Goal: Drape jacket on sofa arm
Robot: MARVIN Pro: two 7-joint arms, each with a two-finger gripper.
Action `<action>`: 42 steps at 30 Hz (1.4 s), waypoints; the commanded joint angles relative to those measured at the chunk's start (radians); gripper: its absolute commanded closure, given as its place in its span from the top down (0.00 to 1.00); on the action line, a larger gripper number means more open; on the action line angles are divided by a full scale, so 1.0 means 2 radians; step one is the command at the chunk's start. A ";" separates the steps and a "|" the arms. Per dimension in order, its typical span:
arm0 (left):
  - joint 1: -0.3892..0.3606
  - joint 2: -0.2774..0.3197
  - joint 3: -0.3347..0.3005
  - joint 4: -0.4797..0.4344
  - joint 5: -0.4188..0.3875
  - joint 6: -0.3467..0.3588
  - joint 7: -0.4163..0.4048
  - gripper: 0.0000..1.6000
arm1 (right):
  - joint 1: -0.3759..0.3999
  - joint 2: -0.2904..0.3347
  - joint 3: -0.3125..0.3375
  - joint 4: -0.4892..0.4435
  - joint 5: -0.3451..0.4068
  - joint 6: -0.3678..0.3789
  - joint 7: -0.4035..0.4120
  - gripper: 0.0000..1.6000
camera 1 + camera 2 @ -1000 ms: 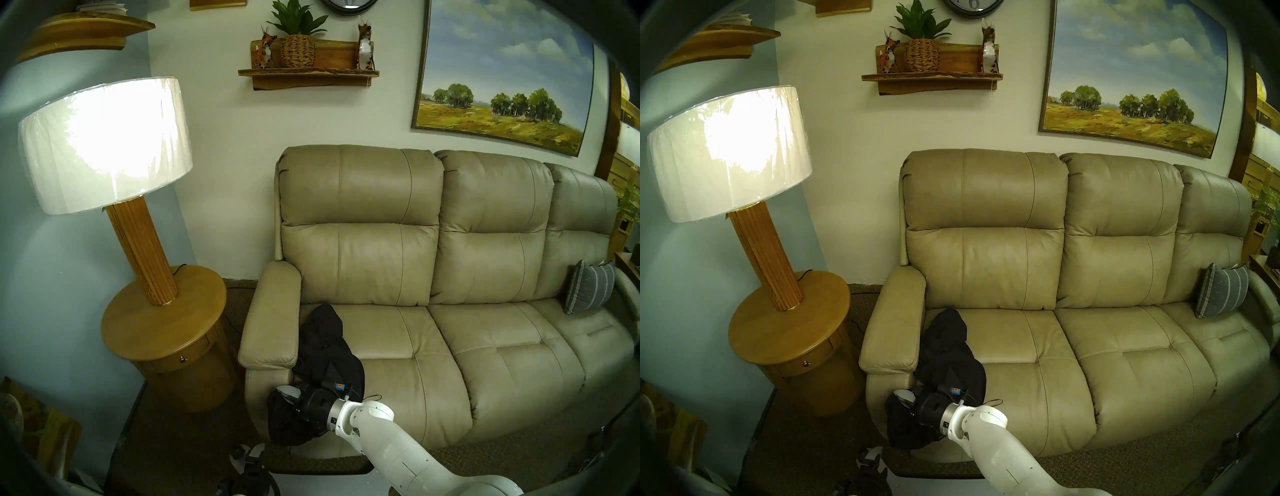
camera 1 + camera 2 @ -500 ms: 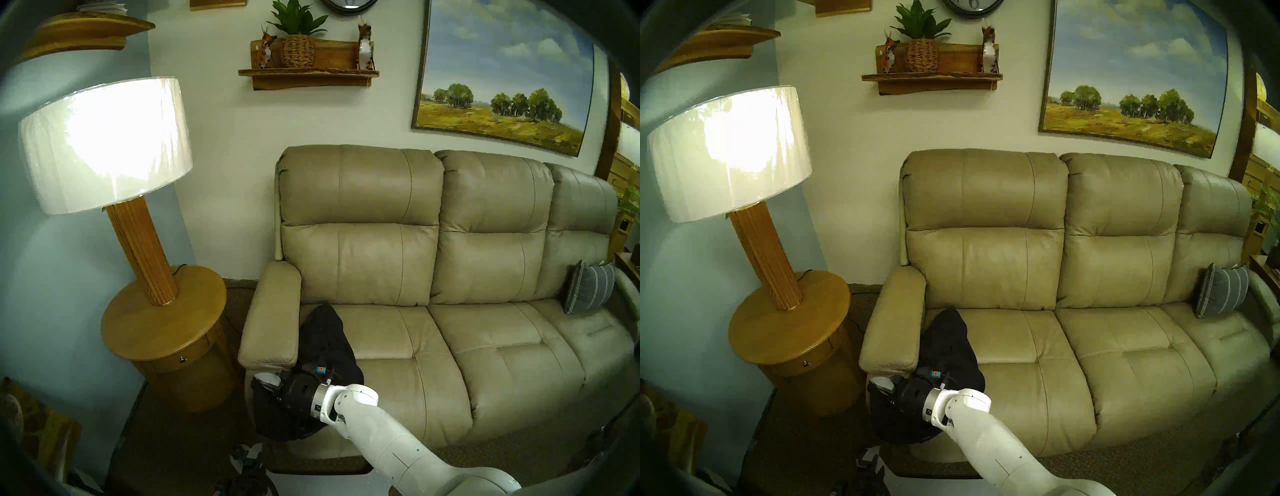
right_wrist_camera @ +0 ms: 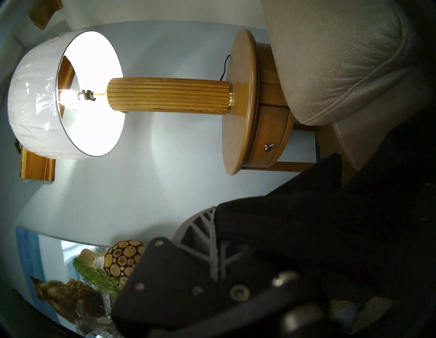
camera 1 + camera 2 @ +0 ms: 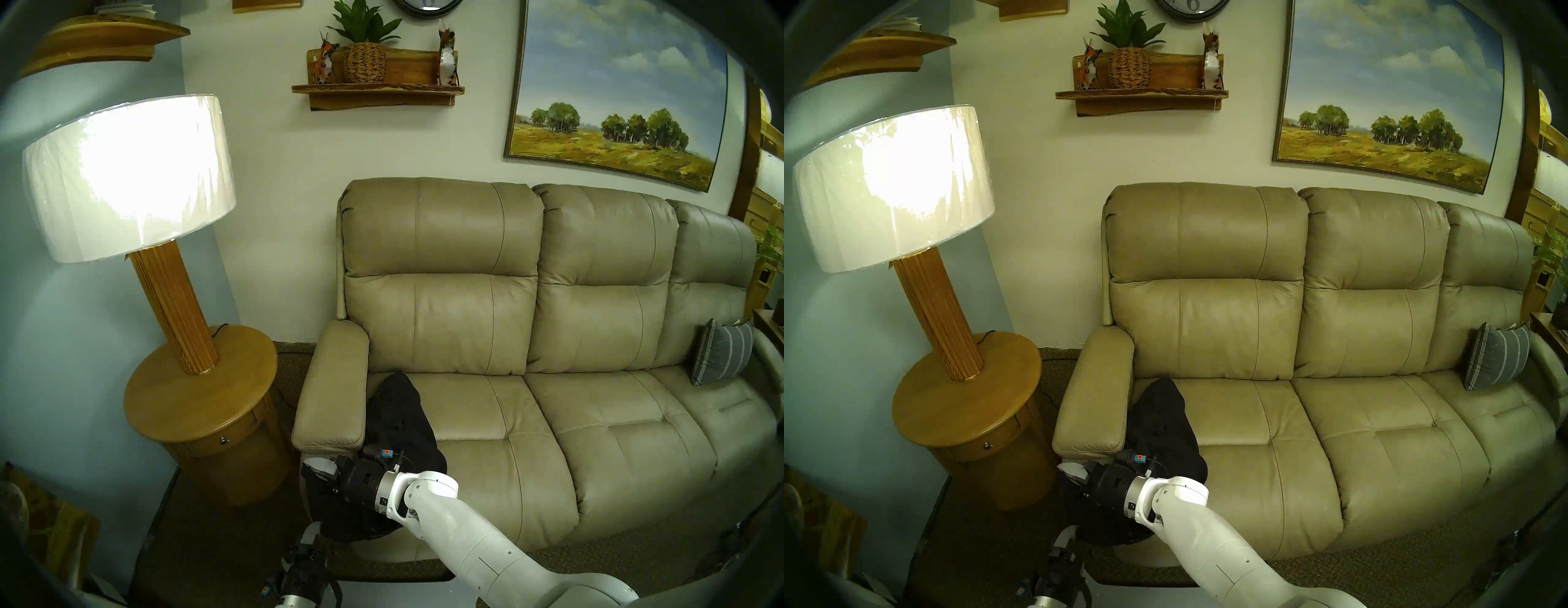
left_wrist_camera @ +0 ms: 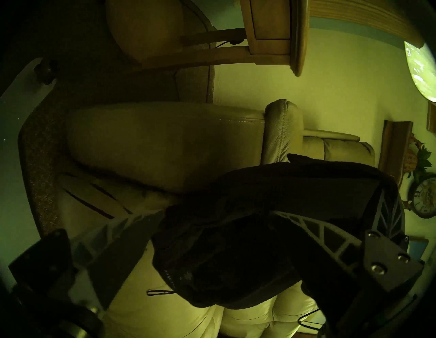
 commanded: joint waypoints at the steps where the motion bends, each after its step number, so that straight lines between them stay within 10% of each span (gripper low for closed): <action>1: -0.012 -0.007 -0.014 -0.010 0.000 0.007 -0.021 1.00 | 0.006 -0.007 -0.007 -0.019 0.011 -0.007 0.006 0.00; 42: -0.012 -0.072 -0.117 0.017 -0.037 0.122 -0.078 1.00 | -0.021 0.012 -0.025 -0.057 0.070 -0.050 -0.003 0.00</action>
